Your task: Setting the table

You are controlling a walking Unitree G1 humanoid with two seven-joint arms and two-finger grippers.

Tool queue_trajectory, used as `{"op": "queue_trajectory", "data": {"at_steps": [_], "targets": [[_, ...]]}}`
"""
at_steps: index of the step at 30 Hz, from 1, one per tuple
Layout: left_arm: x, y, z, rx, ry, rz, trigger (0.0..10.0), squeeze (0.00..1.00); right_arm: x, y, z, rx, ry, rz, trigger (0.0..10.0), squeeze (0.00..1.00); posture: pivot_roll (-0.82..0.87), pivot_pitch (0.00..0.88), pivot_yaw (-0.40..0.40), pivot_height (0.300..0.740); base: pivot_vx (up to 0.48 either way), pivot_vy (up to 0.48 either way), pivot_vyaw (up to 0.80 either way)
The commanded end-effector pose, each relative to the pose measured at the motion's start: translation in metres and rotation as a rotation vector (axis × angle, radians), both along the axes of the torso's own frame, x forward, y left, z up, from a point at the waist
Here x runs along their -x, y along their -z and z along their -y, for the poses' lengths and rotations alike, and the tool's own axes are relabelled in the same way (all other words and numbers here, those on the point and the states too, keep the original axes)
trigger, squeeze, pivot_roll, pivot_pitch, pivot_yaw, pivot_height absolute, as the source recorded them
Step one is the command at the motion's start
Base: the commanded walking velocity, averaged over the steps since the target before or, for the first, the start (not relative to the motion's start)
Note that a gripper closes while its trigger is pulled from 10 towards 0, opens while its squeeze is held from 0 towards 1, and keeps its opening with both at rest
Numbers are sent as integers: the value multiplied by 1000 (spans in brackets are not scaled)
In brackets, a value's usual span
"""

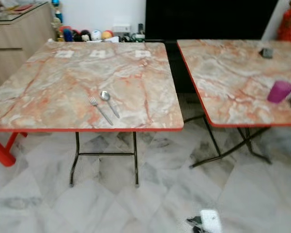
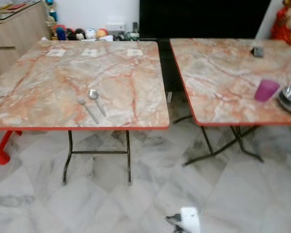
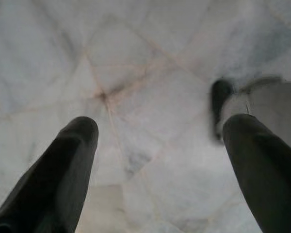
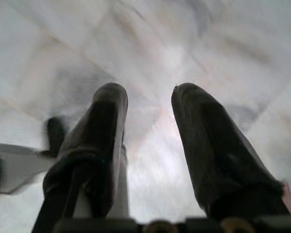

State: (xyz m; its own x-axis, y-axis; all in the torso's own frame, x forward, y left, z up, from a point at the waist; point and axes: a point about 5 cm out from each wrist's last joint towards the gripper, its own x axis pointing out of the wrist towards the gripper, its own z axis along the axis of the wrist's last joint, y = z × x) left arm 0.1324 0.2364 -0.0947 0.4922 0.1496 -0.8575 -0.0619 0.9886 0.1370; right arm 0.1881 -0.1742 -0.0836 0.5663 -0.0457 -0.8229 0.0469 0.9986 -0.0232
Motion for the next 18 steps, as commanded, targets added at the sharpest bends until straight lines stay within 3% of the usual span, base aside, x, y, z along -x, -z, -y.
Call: {"op": "queue_trajectory", "data": {"at_steps": [1,18], "targets": [[4,0,-5,-8,-16,-10,10000,0,-5,-2,-7,-19,-2,15,10000,0,41,70,-7,740,0,480,0],[0,-1,-3,-6,-17,-2,10000,0,-6,-2,-7,-20,-1,16,10000,0,44,70,-9,740,0,472,0]]}}
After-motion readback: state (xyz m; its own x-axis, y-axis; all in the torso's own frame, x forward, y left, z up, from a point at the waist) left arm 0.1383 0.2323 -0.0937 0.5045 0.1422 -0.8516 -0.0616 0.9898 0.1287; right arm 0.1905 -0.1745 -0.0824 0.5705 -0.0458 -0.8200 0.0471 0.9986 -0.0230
